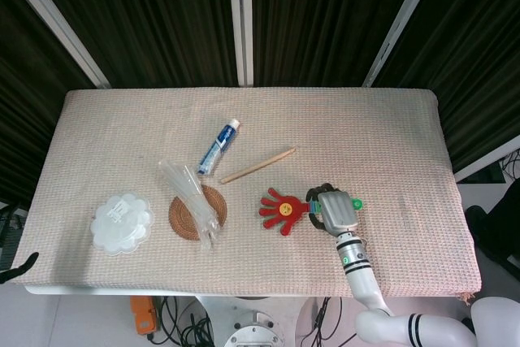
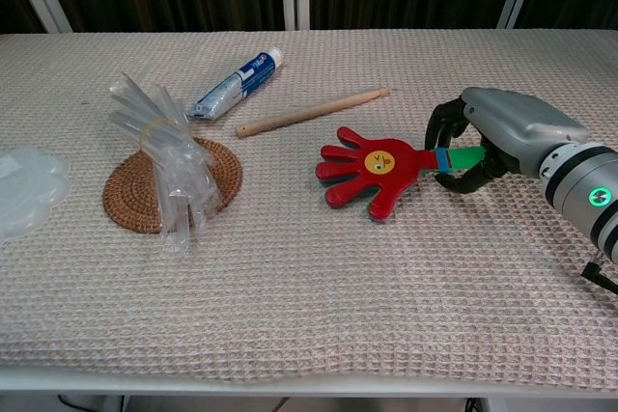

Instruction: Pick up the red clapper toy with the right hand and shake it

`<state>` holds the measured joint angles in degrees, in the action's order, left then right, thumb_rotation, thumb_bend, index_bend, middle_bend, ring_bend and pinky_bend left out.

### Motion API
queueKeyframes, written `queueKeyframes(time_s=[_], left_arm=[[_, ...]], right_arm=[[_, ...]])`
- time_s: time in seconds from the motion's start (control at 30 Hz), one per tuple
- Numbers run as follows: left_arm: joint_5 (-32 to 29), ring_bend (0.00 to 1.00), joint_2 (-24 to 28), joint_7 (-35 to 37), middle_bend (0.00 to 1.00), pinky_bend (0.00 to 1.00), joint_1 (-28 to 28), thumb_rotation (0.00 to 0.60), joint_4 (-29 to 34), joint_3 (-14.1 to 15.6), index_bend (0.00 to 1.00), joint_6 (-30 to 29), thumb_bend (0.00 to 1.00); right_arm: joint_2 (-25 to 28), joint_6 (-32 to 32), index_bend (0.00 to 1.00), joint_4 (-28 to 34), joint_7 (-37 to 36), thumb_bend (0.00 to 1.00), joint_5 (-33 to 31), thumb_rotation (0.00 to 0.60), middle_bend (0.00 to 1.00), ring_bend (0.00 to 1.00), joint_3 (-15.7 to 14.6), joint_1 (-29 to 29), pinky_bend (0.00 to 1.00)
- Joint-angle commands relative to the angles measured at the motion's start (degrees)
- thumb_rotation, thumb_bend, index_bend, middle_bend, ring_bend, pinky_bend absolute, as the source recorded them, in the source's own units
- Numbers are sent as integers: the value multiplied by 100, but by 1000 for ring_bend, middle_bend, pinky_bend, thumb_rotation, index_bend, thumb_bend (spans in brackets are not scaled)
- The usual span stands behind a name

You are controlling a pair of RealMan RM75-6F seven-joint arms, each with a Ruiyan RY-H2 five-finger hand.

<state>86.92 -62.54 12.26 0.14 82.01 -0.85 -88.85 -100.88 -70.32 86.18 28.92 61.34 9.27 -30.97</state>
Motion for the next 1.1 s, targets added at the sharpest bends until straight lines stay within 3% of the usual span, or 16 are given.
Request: queueKeyframes(time_s=[0.03,0.23,0.5,0.87,1.1], left_arm=[[5,2,-3,9,97,118,12,600,-5,-9,56,-34,210],[9,2,-19,33,96,121,36,600,-32,-18,57,-83,210],[9,2,-29,76,96,125,47,600,-72,-34,57,-112,210],[-1,2,-56,129,96,128,63,600,-128,-59,57,-150,210],[9,2,-61,118,96,129,61,600,-122,-69,57,-162,210]], right_arm=[[-27,33,782,-44,-83,608,67,600,440,372,19,-1,607],[-59,83,739,-99,-201,609,154,600,499,489,46,-4,677],[-123,213,672,-230,-377,598,179,600,656,675,88,-11,801],[-104,441,506,-246,-746,604,128,600,767,775,177,-1,838],[-73,489,504,-258,-861,606,175,600,810,846,169,14,870]])
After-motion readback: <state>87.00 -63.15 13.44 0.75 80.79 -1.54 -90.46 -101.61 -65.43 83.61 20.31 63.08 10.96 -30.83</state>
